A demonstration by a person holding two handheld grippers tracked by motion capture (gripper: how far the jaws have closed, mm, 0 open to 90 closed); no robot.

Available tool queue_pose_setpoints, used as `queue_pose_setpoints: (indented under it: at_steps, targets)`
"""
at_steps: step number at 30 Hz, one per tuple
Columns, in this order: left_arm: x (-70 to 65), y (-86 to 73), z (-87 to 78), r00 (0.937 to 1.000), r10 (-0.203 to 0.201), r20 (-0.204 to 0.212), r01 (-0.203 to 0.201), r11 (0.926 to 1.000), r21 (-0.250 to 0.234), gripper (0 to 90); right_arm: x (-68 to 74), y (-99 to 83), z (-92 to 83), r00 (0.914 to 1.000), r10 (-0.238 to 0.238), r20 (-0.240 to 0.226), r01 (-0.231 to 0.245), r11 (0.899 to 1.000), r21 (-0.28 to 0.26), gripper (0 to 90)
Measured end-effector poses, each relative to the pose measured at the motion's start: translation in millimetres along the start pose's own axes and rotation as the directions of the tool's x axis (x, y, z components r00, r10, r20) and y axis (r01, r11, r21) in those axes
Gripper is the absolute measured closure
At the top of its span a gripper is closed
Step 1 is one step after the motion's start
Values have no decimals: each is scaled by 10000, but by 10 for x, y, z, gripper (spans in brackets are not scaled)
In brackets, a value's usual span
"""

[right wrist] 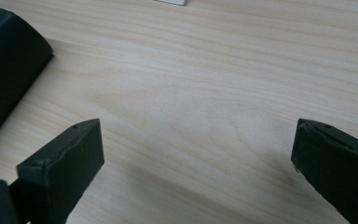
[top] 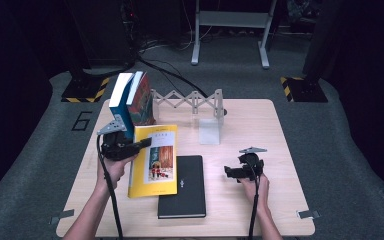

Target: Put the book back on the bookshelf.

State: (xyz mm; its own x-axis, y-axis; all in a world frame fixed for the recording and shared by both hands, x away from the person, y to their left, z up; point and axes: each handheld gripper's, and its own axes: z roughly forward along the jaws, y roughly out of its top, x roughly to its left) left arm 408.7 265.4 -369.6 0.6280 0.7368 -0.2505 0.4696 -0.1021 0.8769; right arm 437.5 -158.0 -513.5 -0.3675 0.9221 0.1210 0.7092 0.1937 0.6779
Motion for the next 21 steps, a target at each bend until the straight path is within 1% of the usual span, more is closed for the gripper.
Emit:
queue_pose_setpoints:
  at_steps: [2,5,6,7,8,10,12,13,15,16,17,21]
  targets:
    - [-8,42,-48,10000,-1,-38,1,9998,-203,759,-19,-5,4,9999,-39,163,39,10000,2,11]
    - [-12,113,-115,9997,239,-90,-243,9990,-380,760,-51,-14,9,9994,59,349,-59,10000,-3,3]
    - [-16,135,-134,9995,308,-116,-312,9986,-416,760,-66,-18,12,9992,-3,391,4,10000,-28,2]
    - [-21,154,-150,9992,363,-179,-371,9982,-467,760,-74,-20,15,9991,38,429,-37,10000,-21,2]
    - [-21,154,-150,9992,363,-179,-371,9982,-467,760,-74,-20,15,9991,38,429,-37,10000,-21,2]
    - [-27,208,-191,9979,591,-283,-605,9967,-546,761,-108,-31,30,9985,-2,549,6,10000,-63,0]
    - [-29,236,-210,9969,681,-401,-704,9956,-615,761,-119,-36,39,9979,97,647,-100,9999,45,0]
    - [-28,252,-222,9961,755,-450,-781,9951,-598,761,-135,-42,47,9978,-3,660,2,10000,5,0]
    - [-29,264,-230,9956,780,-523,-814,9946,-648,761,-143,-45,56,9974,25,717,-24,10000,-23,0]
    - [-33,276,-235,9948,810,-625,-851,9942,-661,761,-150,-50,59,9971,31,759,-28,10000,-39,0]
    - [-43,302,-235,9902,996,-977,-1062,9922,-656,761,-164,-56,63,9963,-74,857,80,9999,-66,0]
    - [-30,333,-228,9857,1109,-1270,-1199,9906,-659,760,-159,-56,89,9937,-291,1086,301,9995,-81,0]
